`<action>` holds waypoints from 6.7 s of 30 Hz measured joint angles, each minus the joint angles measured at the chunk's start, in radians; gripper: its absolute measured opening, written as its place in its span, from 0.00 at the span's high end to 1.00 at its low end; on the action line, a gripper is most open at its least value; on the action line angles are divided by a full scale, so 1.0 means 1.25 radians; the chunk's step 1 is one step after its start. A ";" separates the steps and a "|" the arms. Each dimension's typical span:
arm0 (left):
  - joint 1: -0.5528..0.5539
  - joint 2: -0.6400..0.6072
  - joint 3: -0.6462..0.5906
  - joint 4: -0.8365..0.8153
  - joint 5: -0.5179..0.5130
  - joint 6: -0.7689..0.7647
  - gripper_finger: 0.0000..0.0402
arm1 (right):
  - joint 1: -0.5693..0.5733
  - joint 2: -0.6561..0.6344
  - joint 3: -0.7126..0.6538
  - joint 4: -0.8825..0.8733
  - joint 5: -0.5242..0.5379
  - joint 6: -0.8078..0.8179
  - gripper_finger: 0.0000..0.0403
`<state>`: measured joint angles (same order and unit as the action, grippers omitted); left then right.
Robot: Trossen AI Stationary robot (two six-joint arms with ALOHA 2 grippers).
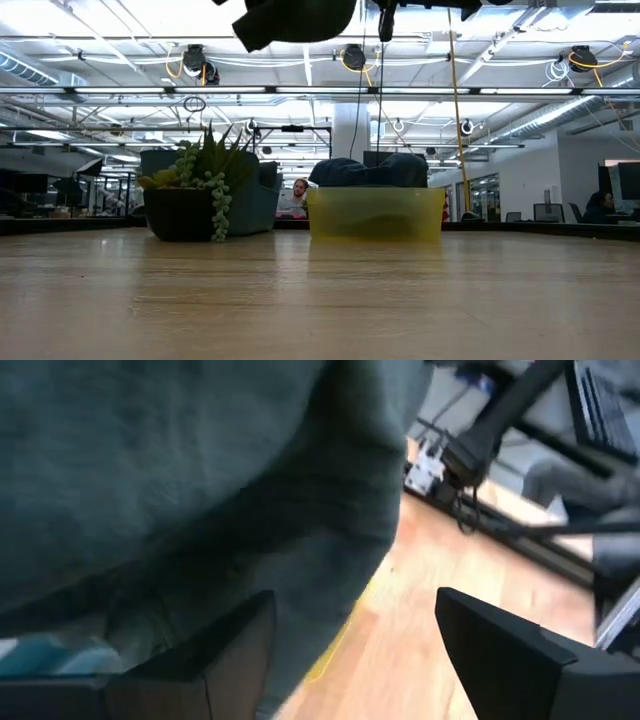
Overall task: Pick & Place hat
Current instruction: Put the black cap into the blue bin
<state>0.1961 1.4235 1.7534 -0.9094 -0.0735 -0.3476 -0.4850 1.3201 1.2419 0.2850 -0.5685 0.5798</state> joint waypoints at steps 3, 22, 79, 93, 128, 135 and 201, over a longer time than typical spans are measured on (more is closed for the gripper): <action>0.014 0.000 0.000 0.015 0.002 -0.048 0.31 | 0.000 0.000 0.000 -0.003 0.034 -0.067 1.00; 0.033 0.030 -0.001 0.144 -0.150 -0.077 0.31 | 0.008 0.000 0.000 0.041 0.079 -0.084 1.00; 0.154 0.000 0.000 -0.159 0.356 0.223 0.99 | -0.064 -0.099 0.000 -0.133 0.035 -0.228 0.57; 0.198 0.000 0.000 -0.514 0.346 0.570 0.99 | -0.070 -0.128 0.000 -0.132 0.035 -0.289 0.59; 0.253 0.234 -0.001 -0.531 0.043 0.880 0.99 | -0.070 -0.128 0.000 -0.130 0.035 -0.295 0.60; 0.252 0.246 0.000 -0.529 0.043 0.857 0.99 | -0.070 -0.128 0.000 -0.130 0.035 -0.338 0.60; 0.256 0.410 -0.154 -0.357 -0.059 0.812 0.36 | -0.070 -0.128 0.000 -0.166 0.032 -0.351 0.63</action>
<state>0.5159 1.9366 1.5604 -1.3556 -0.1477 0.6673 -0.5724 1.1599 1.2419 0.0772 -0.5289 0.1408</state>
